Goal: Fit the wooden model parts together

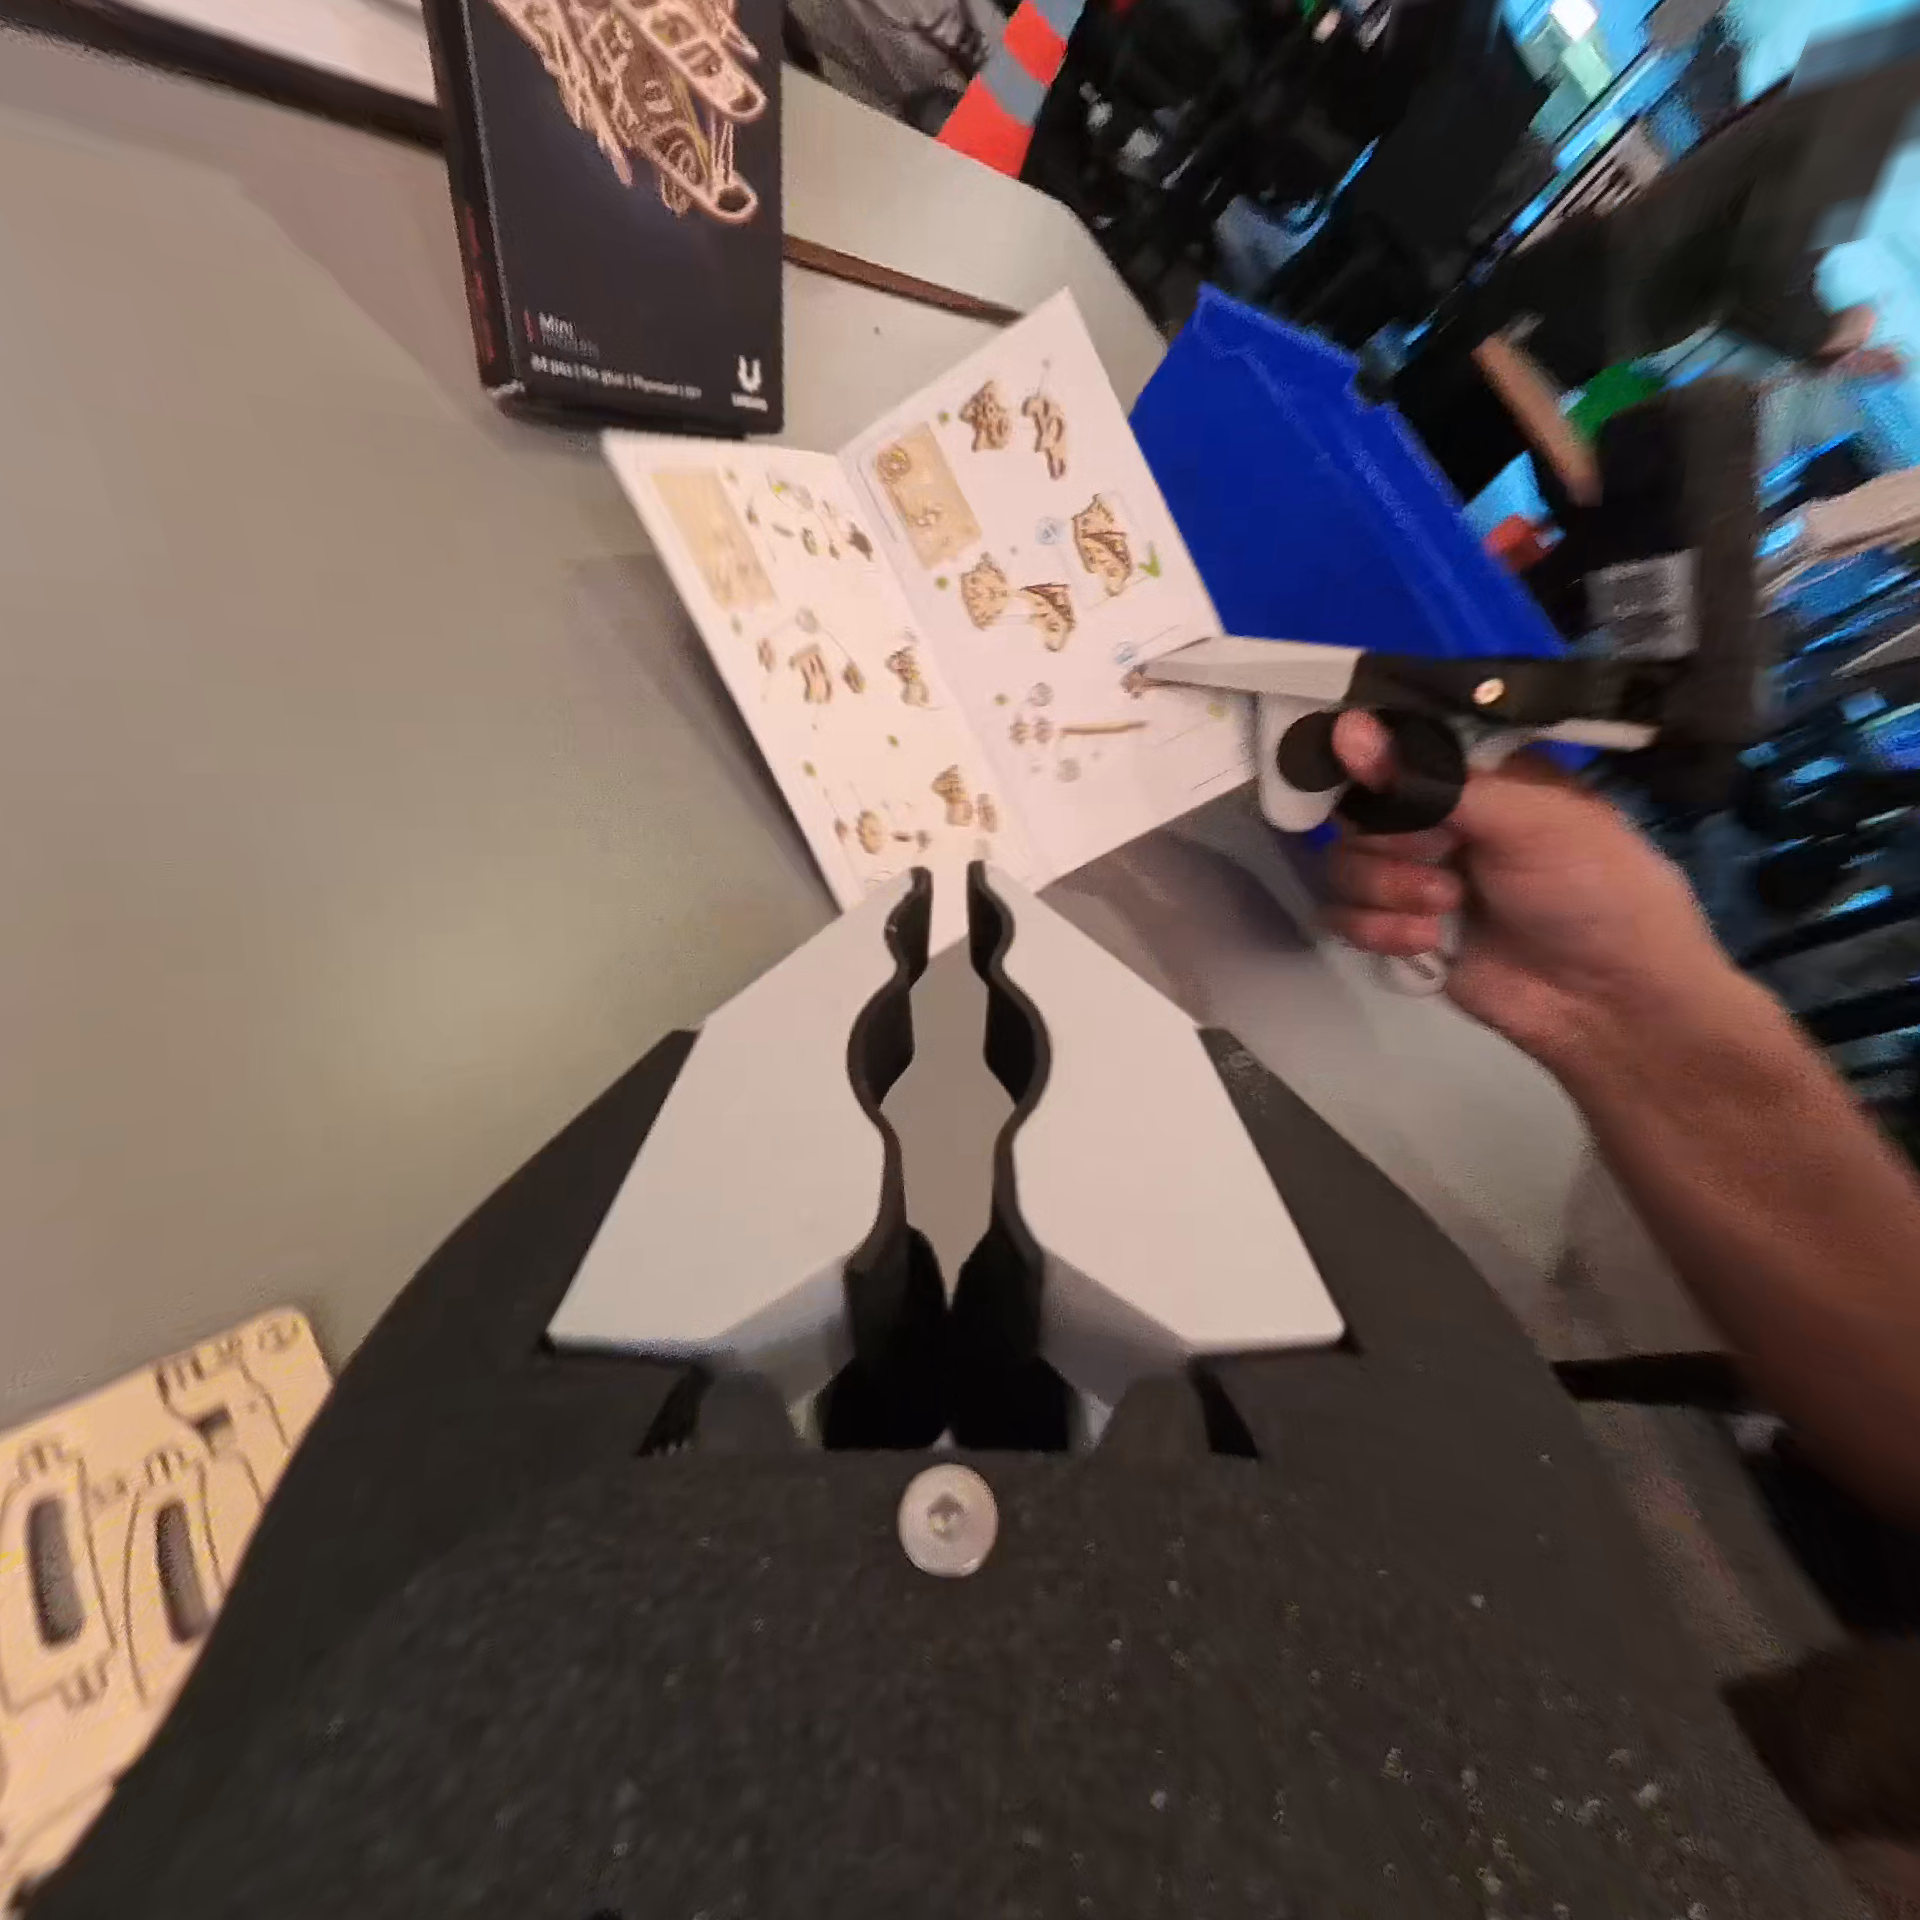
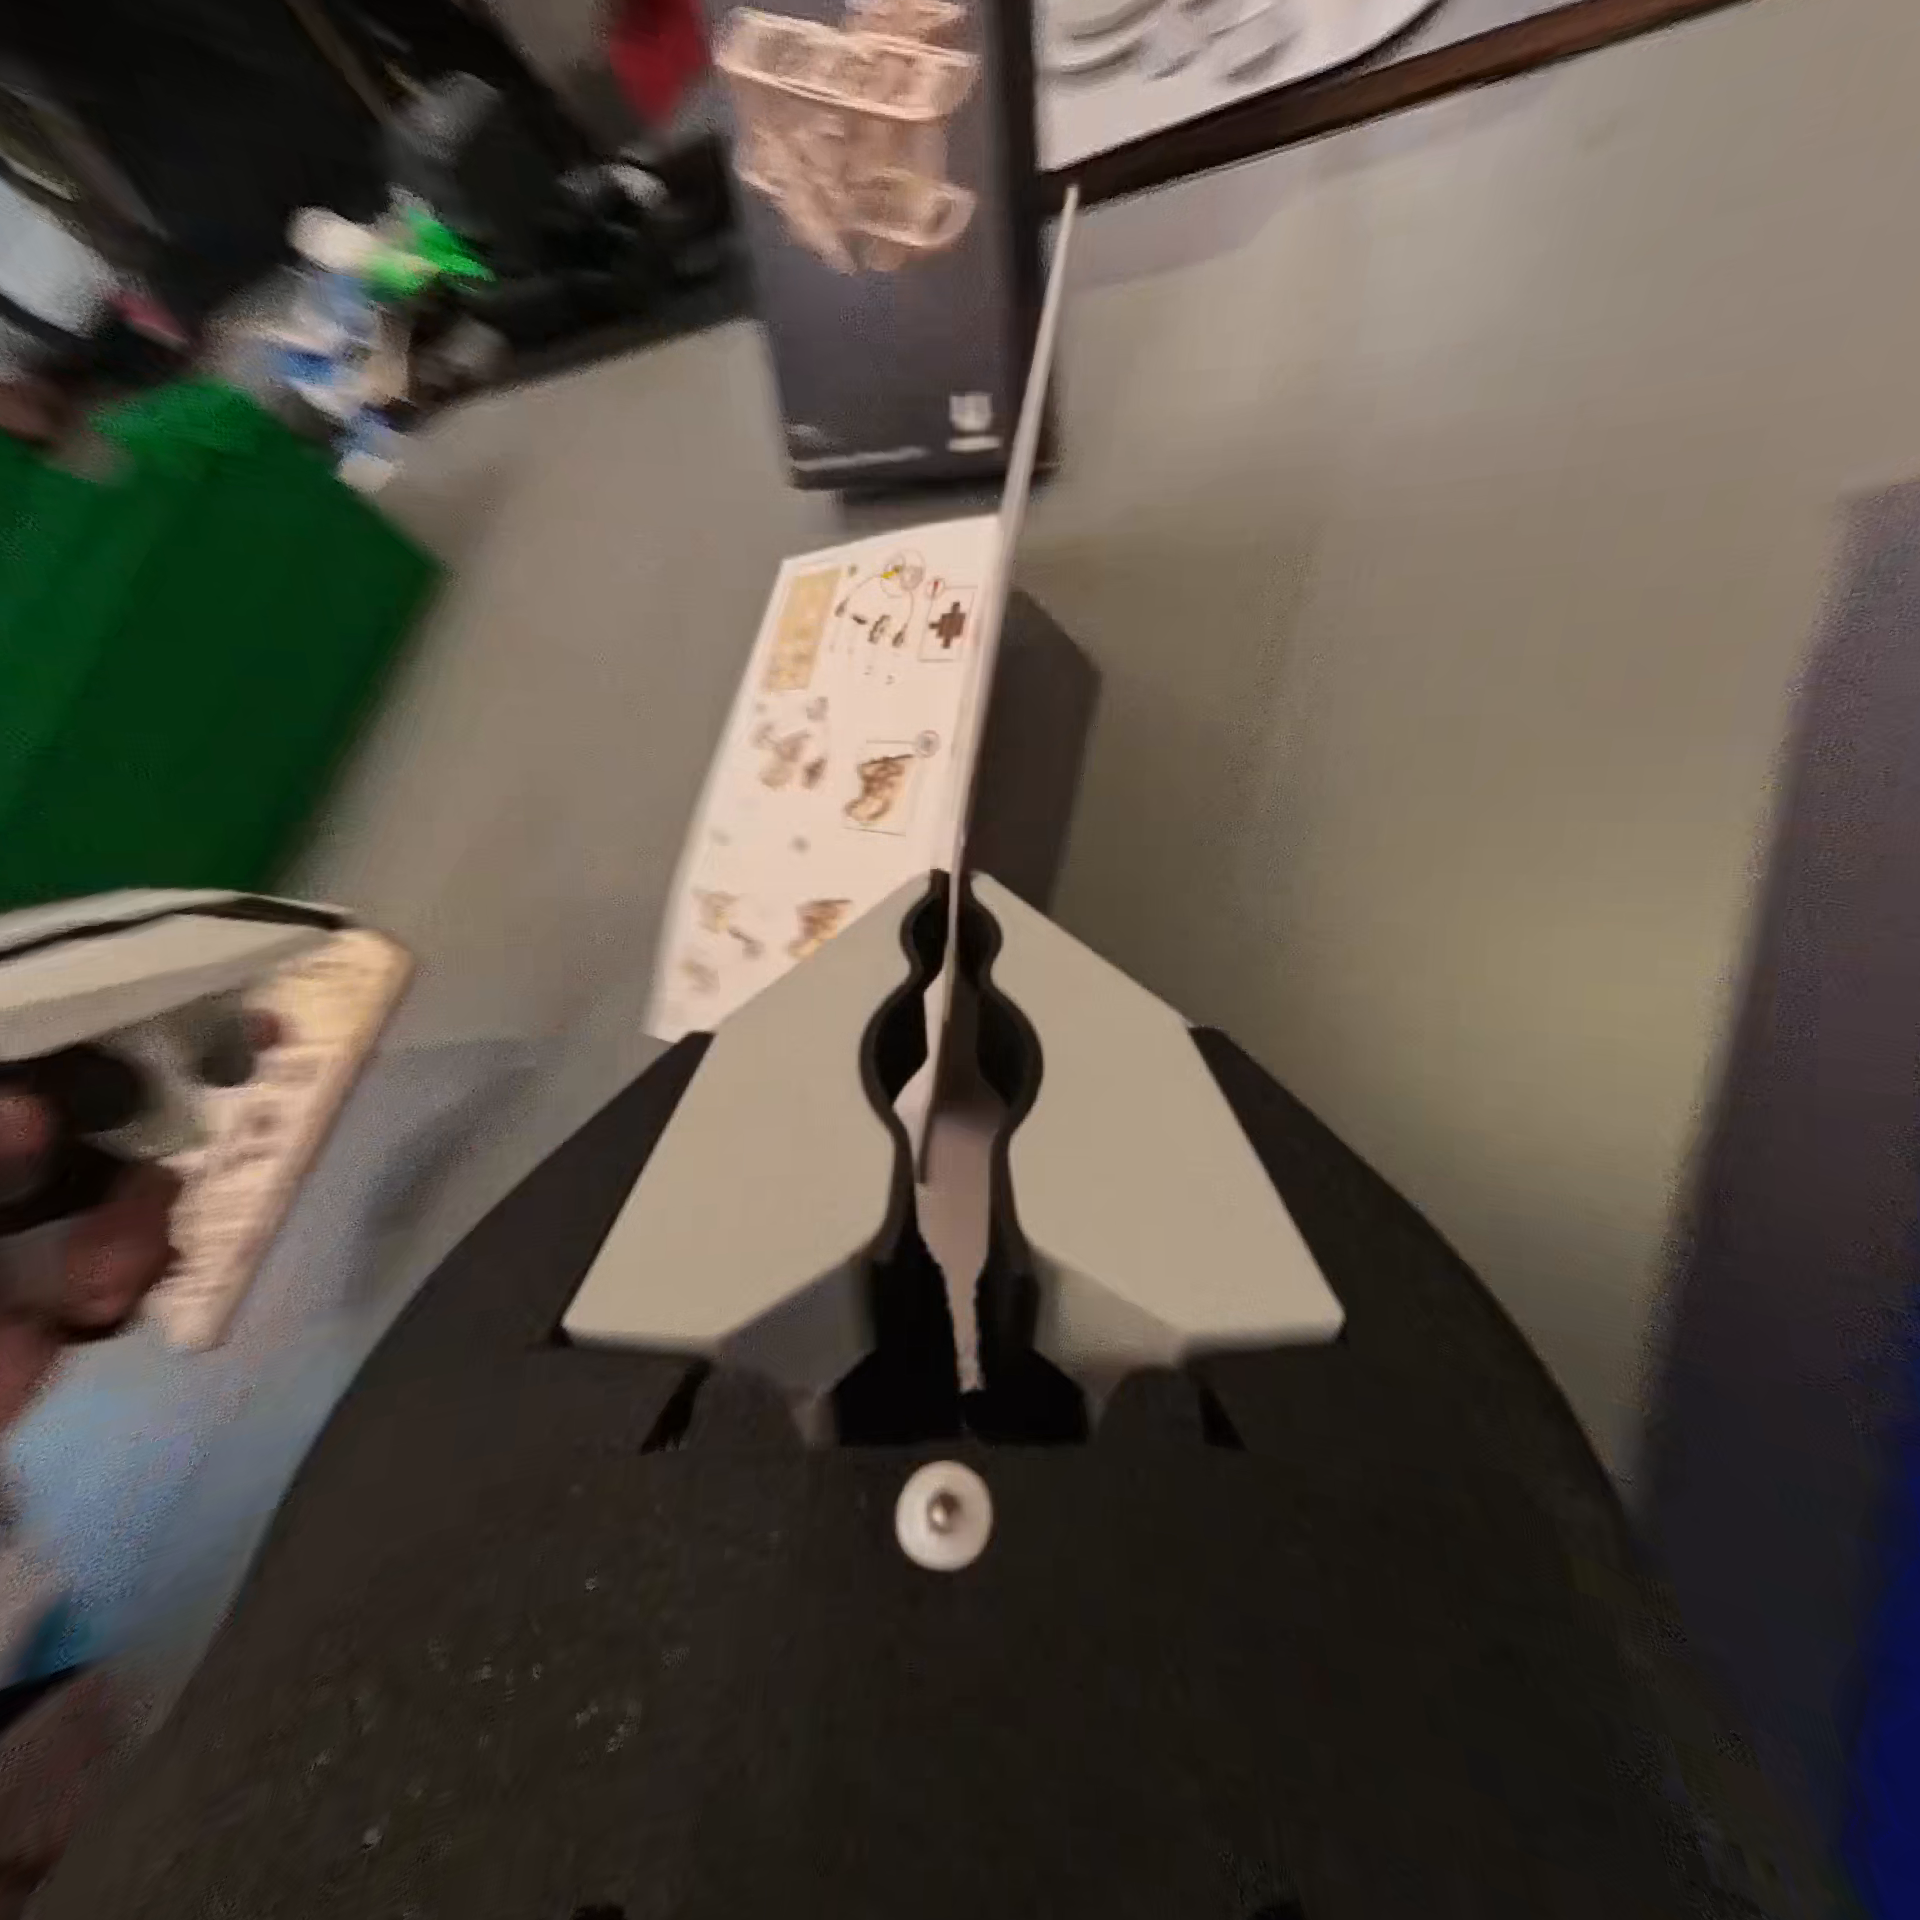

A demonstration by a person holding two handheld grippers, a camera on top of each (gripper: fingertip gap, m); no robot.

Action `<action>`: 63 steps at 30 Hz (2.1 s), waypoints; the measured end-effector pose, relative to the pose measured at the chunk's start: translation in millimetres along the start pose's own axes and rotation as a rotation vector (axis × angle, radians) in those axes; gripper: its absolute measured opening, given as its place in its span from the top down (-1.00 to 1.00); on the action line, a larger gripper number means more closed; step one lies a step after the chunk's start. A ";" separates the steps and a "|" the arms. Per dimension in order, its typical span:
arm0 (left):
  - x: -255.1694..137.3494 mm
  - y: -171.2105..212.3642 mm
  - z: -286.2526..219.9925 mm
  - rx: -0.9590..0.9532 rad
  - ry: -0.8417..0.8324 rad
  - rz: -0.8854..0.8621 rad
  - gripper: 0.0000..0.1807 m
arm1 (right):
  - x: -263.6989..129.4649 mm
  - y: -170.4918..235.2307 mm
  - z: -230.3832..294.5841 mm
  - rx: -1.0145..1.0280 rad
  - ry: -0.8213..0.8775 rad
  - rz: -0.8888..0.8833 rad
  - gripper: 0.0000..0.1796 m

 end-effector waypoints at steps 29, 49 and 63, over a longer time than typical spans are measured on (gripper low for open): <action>140.0 19.2 -8.0 0.293 -0.051 0.342 1.00 | 58.9 20.1 6.7 -0.522 0.067 0.130 0.91; 139.7 17.4 -3.4 0.227 0.057 0.348 1.00 | 60.4 21.9 8.6 -0.562 0.039 0.133 0.85; 136.6 18.7 -3.8 0.232 0.062 0.349 1.00 | 59.0 23.9 10.1 -0.565 0.023 0.137 0.79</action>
Point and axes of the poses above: each gripper's, where its closed fingertips meet, x out along the fingers, y out of its underside, z = x × y across the jaws, the point moved 5 cm from there along -x, back along the fingers, and after that the axes turned 1 degree about y, right-handed, at the moved point
